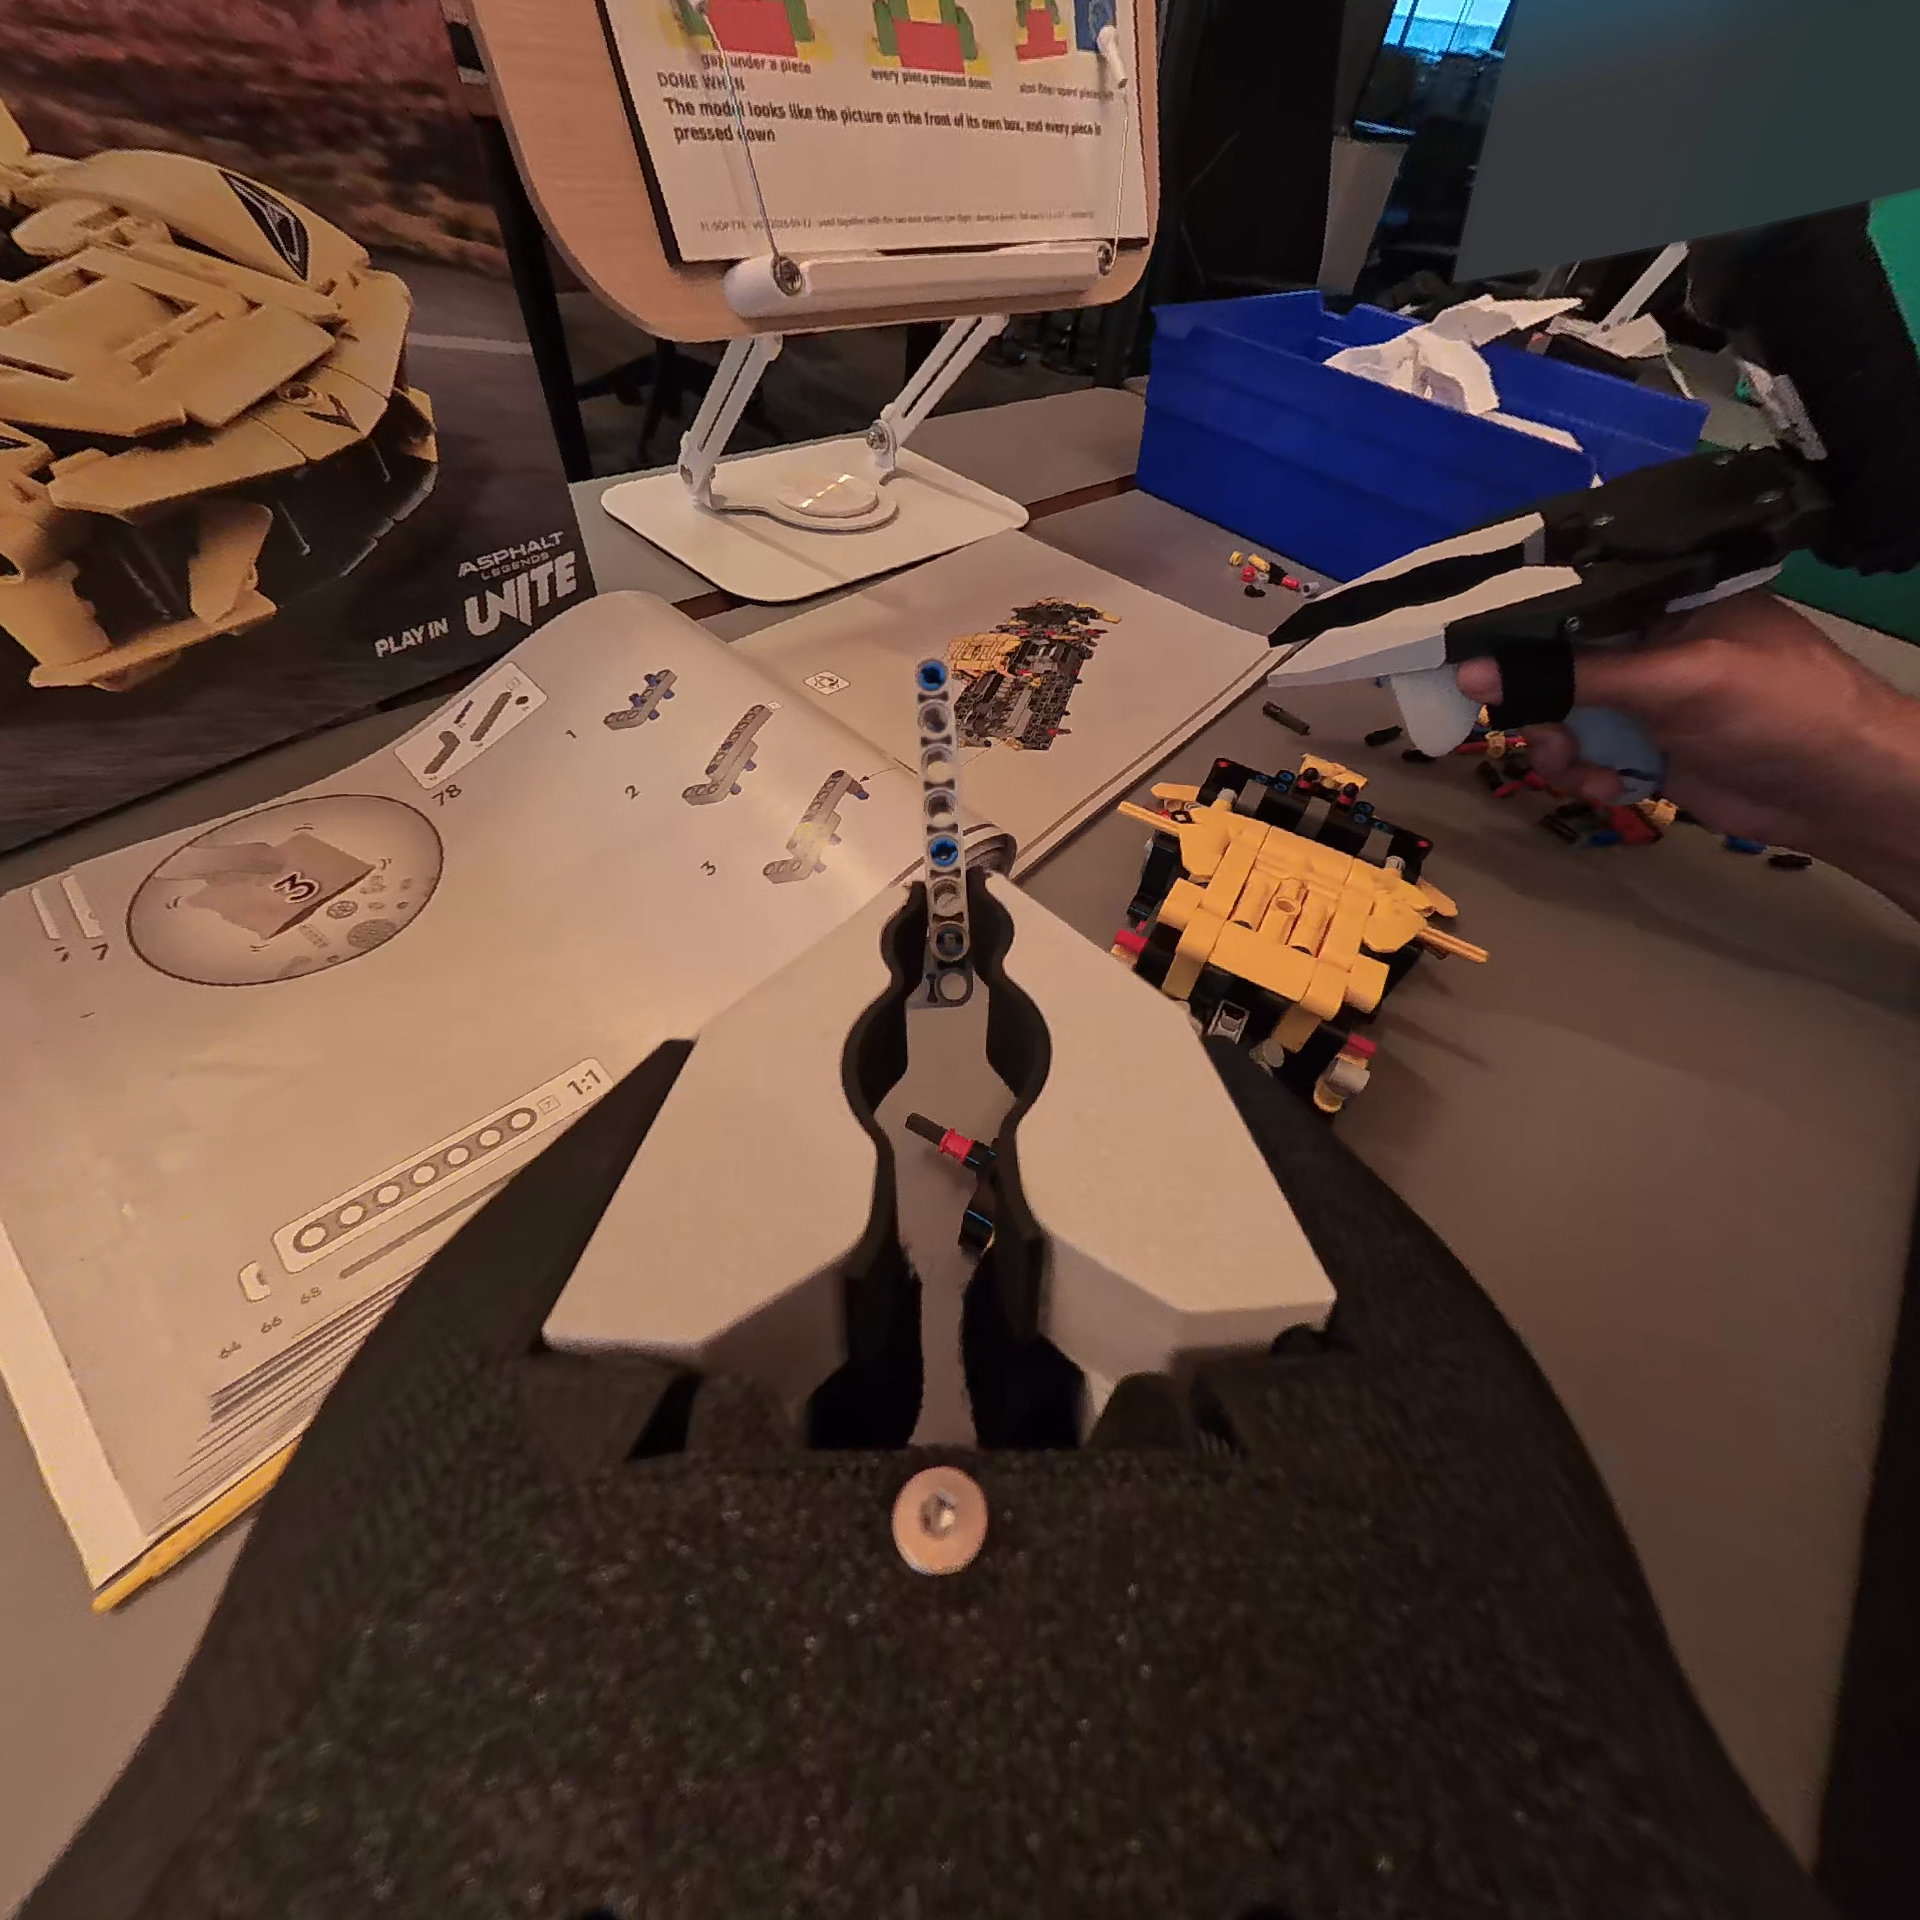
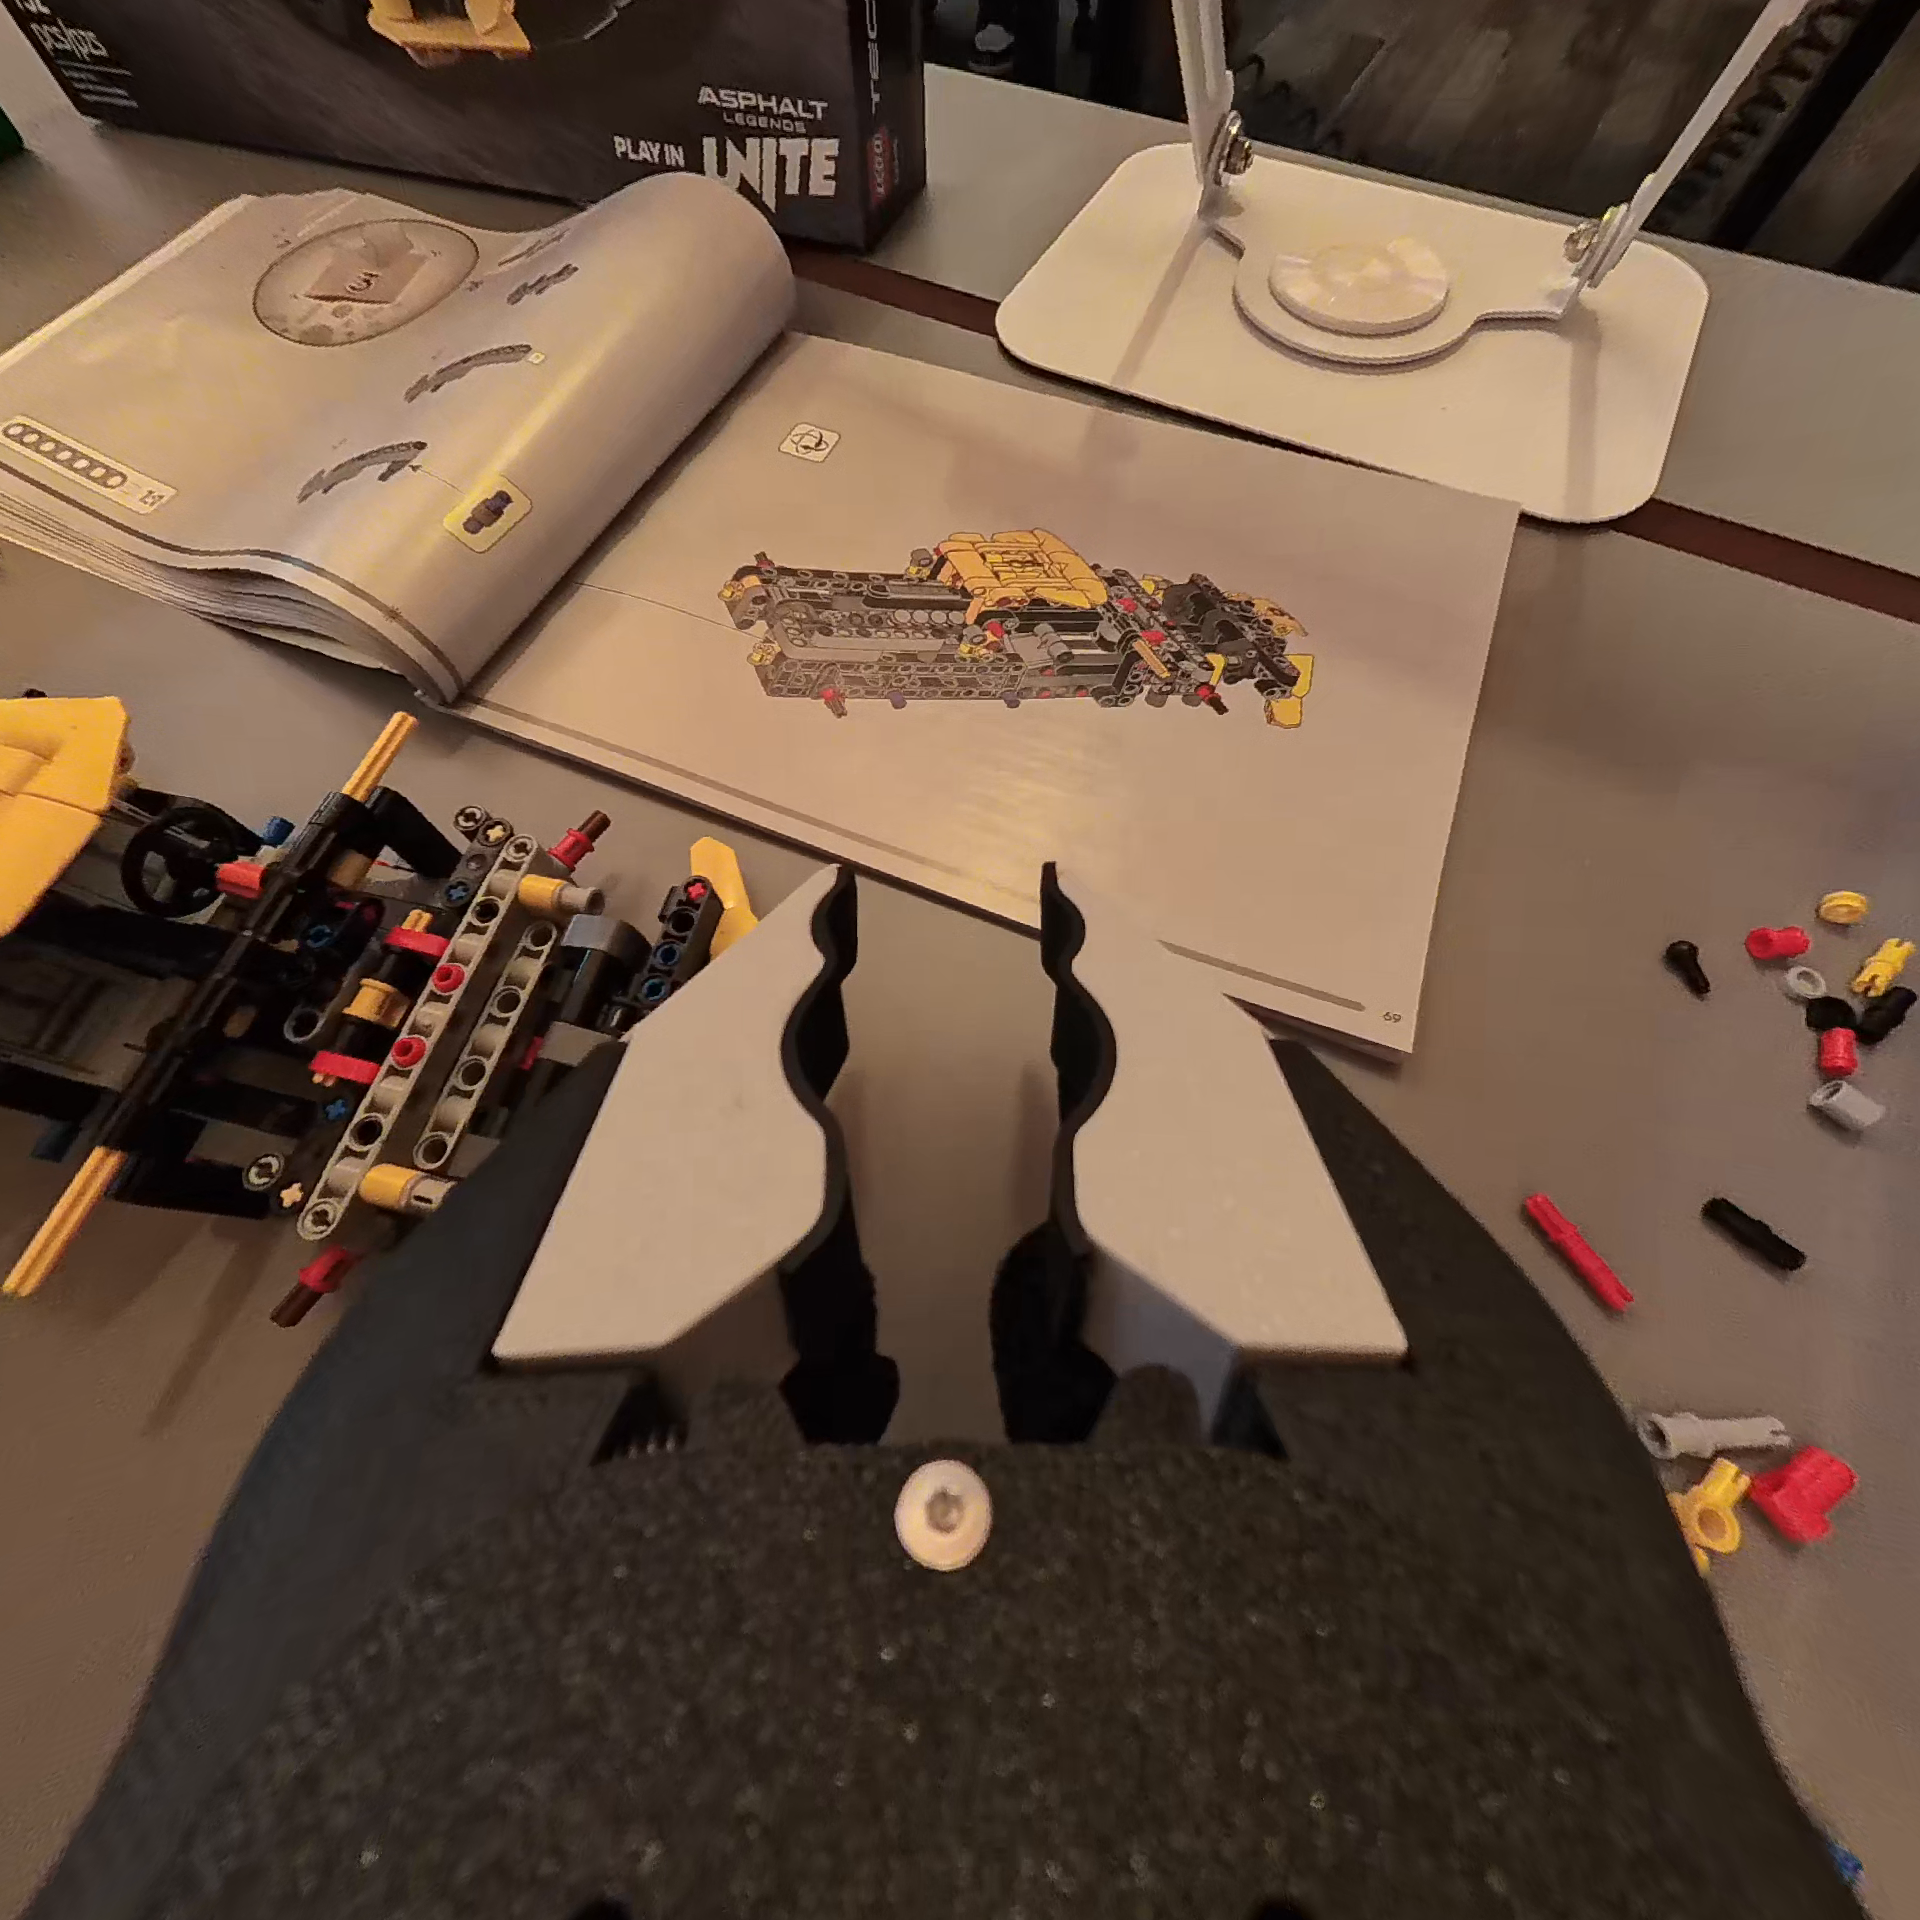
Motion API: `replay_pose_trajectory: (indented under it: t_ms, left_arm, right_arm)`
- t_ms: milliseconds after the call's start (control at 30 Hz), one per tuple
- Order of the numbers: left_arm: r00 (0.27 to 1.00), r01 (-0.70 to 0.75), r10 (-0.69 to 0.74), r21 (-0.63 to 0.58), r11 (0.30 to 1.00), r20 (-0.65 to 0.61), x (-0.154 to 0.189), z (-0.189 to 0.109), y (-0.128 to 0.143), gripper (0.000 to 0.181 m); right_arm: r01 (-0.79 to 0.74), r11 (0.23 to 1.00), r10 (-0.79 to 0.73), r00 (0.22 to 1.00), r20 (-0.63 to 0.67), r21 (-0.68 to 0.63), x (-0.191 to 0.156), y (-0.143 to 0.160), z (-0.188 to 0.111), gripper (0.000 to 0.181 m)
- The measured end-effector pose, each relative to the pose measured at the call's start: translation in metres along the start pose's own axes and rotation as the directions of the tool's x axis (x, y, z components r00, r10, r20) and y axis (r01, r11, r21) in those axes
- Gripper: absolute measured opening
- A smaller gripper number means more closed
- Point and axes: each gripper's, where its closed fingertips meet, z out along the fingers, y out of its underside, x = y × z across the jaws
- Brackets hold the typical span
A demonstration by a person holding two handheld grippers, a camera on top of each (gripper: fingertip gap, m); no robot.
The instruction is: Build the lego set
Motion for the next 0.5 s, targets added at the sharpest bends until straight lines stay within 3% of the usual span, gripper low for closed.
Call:
replay_pose_trajectory:
  t_ms: [500]
  left_arm:
    - [0.999, -0.034, 0.033, -0.019, 0.999, -0.025, 0.010, 0.002, 0.001, 0.007]
  right_arm:
    - [-0.007, 1.000, 0.007, 0.999, 0.045, 0.006, -0.011, -0.004, -0.001, 0.032]
